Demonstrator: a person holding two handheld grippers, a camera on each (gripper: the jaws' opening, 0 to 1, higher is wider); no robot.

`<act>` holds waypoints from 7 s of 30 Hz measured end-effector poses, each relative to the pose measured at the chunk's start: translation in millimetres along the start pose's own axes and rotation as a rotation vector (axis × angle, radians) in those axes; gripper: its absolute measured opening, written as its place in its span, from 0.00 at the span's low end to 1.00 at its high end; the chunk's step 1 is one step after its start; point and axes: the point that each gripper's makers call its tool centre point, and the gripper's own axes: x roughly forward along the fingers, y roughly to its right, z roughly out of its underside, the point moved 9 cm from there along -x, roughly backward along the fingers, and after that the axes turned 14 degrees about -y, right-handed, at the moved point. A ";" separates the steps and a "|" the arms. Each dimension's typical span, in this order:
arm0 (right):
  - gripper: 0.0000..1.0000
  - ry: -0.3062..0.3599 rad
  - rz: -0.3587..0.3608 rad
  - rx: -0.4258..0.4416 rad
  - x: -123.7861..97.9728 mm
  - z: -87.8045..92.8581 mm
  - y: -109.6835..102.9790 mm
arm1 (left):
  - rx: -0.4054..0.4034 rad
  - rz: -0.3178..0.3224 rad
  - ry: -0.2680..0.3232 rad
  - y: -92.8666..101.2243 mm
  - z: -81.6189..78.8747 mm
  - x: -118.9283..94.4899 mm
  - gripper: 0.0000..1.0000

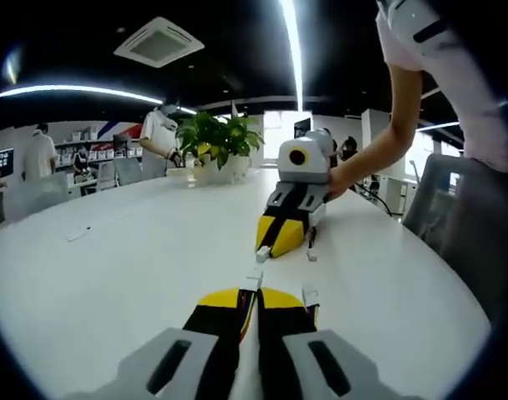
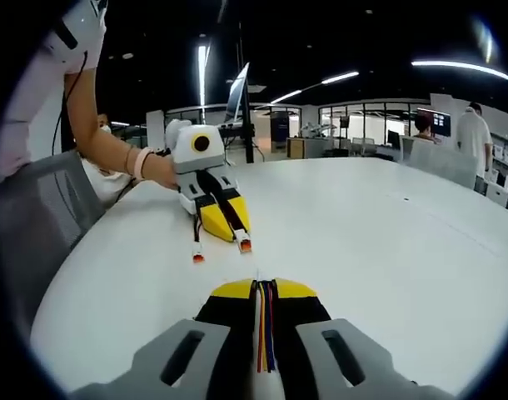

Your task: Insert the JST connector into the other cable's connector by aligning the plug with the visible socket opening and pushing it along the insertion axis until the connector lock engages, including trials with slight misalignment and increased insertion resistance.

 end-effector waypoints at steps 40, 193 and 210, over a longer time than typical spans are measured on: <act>0.04 0.034 -0.076 -0.047 21.5 -16.6 -7.7 | -0.027 0.028 0.003 2.3 0.6 -0.8 0.00; 0.10 -0.007 -0.159 -0.046 -24.1 13.2 -32.2 | -0.034 0.084 -0.051 45.1 4.1 -12.2 0.16; 0.06 0.011 -0.163 -0.039 -23.2 15.5 -28.2 | 0.006 0.086 -0.047 43.4 -2.9 -1.8 0.08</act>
